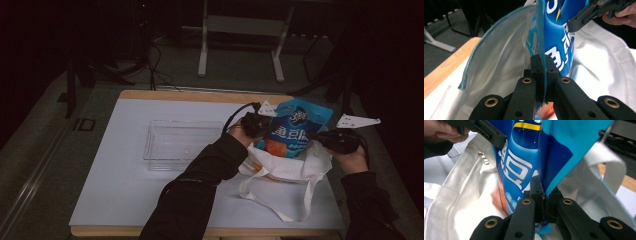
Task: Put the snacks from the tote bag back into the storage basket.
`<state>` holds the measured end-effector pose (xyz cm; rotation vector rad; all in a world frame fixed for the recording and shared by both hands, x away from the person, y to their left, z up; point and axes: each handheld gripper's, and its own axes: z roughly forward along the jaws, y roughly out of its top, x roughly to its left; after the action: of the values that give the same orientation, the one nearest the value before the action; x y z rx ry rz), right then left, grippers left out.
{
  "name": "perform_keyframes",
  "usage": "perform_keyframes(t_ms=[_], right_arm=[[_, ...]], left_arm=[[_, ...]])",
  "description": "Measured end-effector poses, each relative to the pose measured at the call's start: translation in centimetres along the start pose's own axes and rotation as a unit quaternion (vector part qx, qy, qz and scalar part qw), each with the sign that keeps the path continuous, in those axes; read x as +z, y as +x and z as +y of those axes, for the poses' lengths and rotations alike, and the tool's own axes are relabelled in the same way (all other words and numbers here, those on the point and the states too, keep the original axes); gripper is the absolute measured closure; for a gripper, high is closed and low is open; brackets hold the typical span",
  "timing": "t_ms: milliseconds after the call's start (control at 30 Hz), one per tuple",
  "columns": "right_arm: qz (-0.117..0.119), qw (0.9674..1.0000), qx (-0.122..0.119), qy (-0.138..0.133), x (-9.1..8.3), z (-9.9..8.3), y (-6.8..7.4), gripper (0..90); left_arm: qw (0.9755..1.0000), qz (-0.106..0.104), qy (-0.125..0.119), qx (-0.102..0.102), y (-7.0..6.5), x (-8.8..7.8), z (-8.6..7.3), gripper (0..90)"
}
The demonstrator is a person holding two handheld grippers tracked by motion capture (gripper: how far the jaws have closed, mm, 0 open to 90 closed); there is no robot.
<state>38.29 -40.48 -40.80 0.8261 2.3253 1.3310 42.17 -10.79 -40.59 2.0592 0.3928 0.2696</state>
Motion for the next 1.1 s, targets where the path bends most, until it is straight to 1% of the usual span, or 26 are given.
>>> perform_keyframes(t_ms=[167, 300, 333, 367, 467, 533, 600, 633, 667, 833, 900, 933, 967, 1067, 1100], right_arm=[[-0.005, 0.9999, -0.008, -0.005, -0.8, 1.1, 0.2, 88.8], [-0.007, 0.9999, -0.012, -0.010, -1.6, 2.0, 0.4, 88.9], [-0.007, 0.9999, -0.012, -0.010, -1.6, 2.0, 0.4, 88.9], [-0.007, 0.9997, -0.018, -0.013, -2.0, 2.4, 0.5, 88.9], [-0.007, 0.9995, -0.026, -0.013, -2.6, 3.2, 0.9, 89.0], [-0.008, 0.9993, -0.032, -0.016, -2.9, 3.8, 1.1, 89.0], [-0.009, 0.9992, -0.035, -0.019, -3.3, 4.3, 1.2, 89.0], [-0.009, 0.9991, -0.036, -0.021, -3.5, 4.6, 1.3, 89.0], [-0.009, 0.9990, -0.038, -0.024, -3.7, 4.9, 1.4, 89.0], [-0.009, 0.9986, -0.045, -0.028, -4.6, 6.2, 1.9, 89.1], [-0.010, 0.9982, -0.052, -0.028, -4.9, 6.9, 2.3, 89.1], [-0.010, 0.9979, -0.057, -0.029, -5.1, 7.2, 2.5, 89.1], [-0.009, 0.9978, -0.060, -0.029, -5.2, 7.5, 2.7, 89.1], [-0.005, 0.9971, -0.068, -0.034, -5.5, 8.5, 3.3, 89.1], [-0.005, 0.9971, -0.068, -0.034, -5.5, 8.5, 3.3, 89.1]], left_arm=[[0.9999, 0.009, -0.006, 0.008, -0.2, -0.6, 1.2, 89.8], [0.9997, 0.010, -0.015, 0.015, -0.4, -1.4, 2.1, 89.9], [0.9997, 0.010, -0.015, 0.015, -0.4, -1.4, 2.1, 89.9], [0.9996, 0.010, -0.021, 0.016, -0.5, -1.8, 2.5, 90.0], [0.9994, 0.010, -0.024, 0.022, -0.5, -2.4, 3.1, 90.0], [0.9993, 0.010, -0.029, 0.022, -0.6, -2.9, 3.6, 90.0], [0.9991, 0.010, -0.033, 0.025, -0.6, -3.4, 4.1, 90.0], [0.9991, 0.010, -0.033, 0.025, -0.6, -3.4, 4.1, 90.0], [0.9989, 0.011, -0.038, 0.027, -0.7, -3.9, 4.6, 90.0], [0.9984, 0.012, -0.043, 0.036, -1.0, -5.2, 5.7, 90.0], [0.9982, 0.011, -0.045, 0.036, -1.0, -5.8, 6.0, 90.0], [0.9982, 0.011, -0.045, 0.036, -1.0, -5.8, 6.0, 90.0], [0.9980, 0.012, -0.047, 0.040, -1.1, -6.6, 6.4, 90.0], [0.9977, 0.014, -0.052, 0.042, -1.1, -7.8, 6.8, 90.0], [0.9977, 0.014, -0.052, 0.042, -1.1, -7.8, 6.8, 90.0]])
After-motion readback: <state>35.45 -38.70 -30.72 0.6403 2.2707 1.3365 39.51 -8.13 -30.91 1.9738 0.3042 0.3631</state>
